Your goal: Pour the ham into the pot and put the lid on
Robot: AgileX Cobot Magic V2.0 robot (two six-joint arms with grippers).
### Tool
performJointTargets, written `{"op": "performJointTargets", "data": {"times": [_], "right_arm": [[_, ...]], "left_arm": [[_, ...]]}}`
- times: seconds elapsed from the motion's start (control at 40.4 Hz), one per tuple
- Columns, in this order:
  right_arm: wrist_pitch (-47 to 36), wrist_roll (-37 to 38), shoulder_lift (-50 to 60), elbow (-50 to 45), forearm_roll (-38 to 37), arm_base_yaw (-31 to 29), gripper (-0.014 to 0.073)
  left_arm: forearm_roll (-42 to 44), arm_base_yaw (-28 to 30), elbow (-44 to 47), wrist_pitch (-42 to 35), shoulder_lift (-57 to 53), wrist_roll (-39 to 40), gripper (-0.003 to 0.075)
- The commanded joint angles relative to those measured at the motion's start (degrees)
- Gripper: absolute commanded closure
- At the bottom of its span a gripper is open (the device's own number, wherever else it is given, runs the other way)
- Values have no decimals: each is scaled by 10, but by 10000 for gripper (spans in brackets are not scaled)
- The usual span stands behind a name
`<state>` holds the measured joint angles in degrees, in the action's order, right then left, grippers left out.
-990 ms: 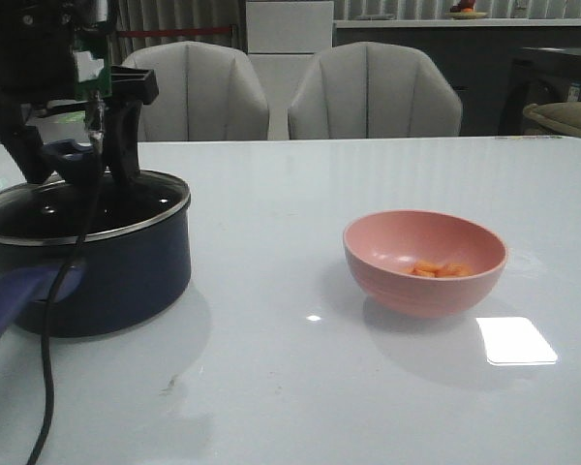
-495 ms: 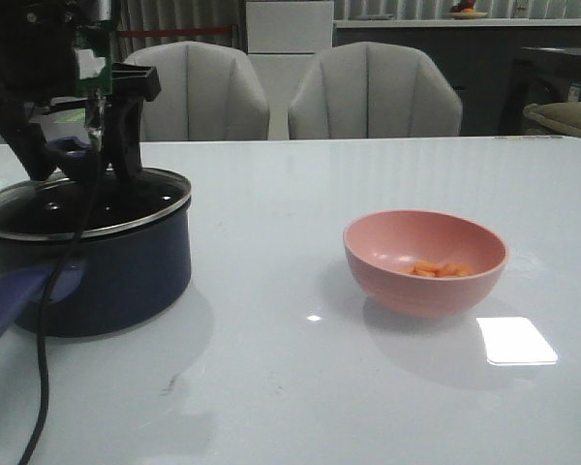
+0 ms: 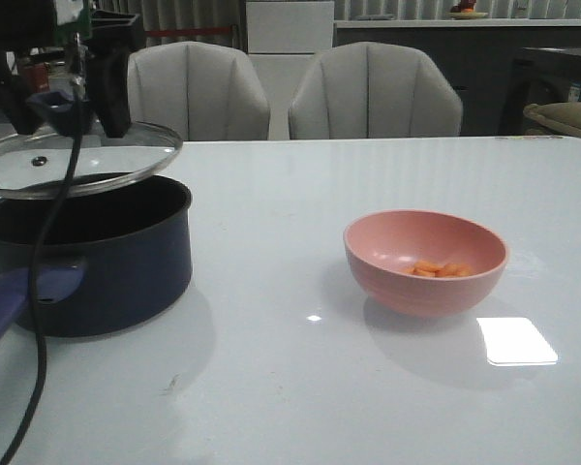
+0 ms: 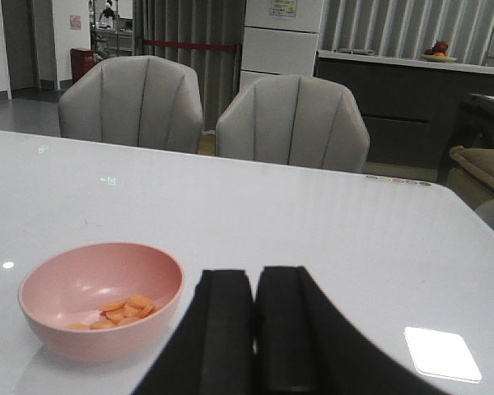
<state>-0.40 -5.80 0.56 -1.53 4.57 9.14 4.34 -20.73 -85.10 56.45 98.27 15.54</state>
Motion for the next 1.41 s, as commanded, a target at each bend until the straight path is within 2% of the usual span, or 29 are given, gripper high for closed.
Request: {"op": "performJointTargets", "data": {"times": [0.0, 0.173, 0.495, 0.718, 0.842, 0.99, 1.386], "right_arm": [[-49, -2, 12, 3, -6, -4, 448], [-49, -2, 12, 3, -6, -4, 448], [-49, -2, 12, 3, -6, -4, 448], [-49, -2, 12, 3, -6, -4, 448], [-49, -2, 12, 3, -6, -4, 448], [-49, -2, 12, 3, -6, -4, 448], [-49, -2, 12, 3, -6, -4, 448]], "left_arm": [[38, -2, -17, -22, -45, 1, 295], [80, 31, 3, -19, -67, 1, 295], [102, 163, 63, -42, -98, -23, 295], [13, 275, 99, -90, -97, -54, 295], [-60, 317, 128, -129, -90, -111, 295], [-82, 329, 156, -157, -62, -123, 295], [-92, 329, 159, -177, 30, -124, 295]]}}
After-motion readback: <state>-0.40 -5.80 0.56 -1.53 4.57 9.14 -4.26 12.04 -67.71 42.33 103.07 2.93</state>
